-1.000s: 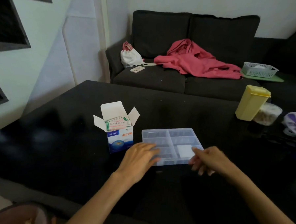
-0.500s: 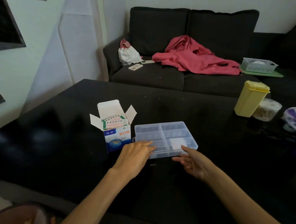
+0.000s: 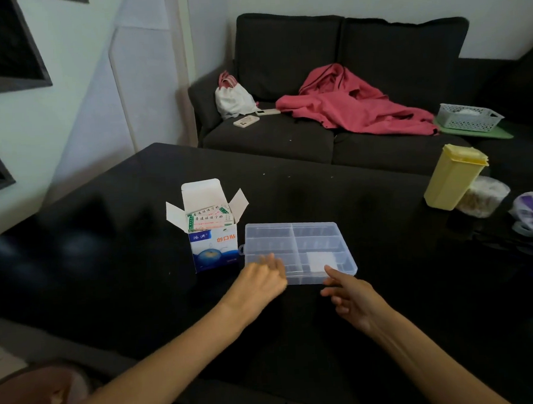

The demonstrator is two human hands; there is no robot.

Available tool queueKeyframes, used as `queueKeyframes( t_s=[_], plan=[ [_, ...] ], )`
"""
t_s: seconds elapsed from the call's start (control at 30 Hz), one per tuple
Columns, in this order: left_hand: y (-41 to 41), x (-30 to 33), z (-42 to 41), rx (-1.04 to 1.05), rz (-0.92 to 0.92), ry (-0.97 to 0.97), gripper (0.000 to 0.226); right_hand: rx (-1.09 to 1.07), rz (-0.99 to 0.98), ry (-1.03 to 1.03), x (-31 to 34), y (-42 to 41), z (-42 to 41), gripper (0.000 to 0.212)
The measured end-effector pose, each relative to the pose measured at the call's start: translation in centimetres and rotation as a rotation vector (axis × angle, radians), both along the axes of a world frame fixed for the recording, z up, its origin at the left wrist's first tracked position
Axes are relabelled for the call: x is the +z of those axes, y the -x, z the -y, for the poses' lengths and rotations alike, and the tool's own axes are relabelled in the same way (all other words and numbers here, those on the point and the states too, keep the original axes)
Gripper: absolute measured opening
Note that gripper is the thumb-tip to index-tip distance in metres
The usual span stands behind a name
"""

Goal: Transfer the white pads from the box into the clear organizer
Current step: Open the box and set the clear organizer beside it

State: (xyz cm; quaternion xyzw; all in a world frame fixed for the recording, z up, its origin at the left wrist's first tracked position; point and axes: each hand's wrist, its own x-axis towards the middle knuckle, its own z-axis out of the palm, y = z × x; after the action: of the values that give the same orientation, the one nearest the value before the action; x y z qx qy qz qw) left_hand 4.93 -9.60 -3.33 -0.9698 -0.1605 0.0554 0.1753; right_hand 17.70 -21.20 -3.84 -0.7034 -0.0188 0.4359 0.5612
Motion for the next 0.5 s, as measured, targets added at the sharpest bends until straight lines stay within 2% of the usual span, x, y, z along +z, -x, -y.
queueKeyframes(
  t_s=[0.13,0.27,0.33,0.4,0.5],
  plan=[
    [-0.2,0.2,0.1,-0.189,-0.198,-0.198,0.059,-0.057,0.046,0.017,0.1,0.7,-0.3,0.023],
    [-0.2,1.2,-0.2,-0.269,-0.200,-0.259,0.049,-0.071,0.061,0.007,0.2,0.8,-0.4,0.022],
    [0.0,1.7,-0.7,-0.216,-0.106,-0.148,0.041,-0.071,0.081,-0.001,0.1,0.9,-0.3,0.023],
    [0.7,1.6,-0.8,-0.129,0.074,0.049,0.037,-0.098,0.122,-0.019,-0.1,1.2,-0.1,0.022],
    [3.1,0.3,-0.1,0.067,0.445,0.394,0.053,-0.167,0.229,-0.081,0.0,1.7,0.1,0.022]
  ],
)
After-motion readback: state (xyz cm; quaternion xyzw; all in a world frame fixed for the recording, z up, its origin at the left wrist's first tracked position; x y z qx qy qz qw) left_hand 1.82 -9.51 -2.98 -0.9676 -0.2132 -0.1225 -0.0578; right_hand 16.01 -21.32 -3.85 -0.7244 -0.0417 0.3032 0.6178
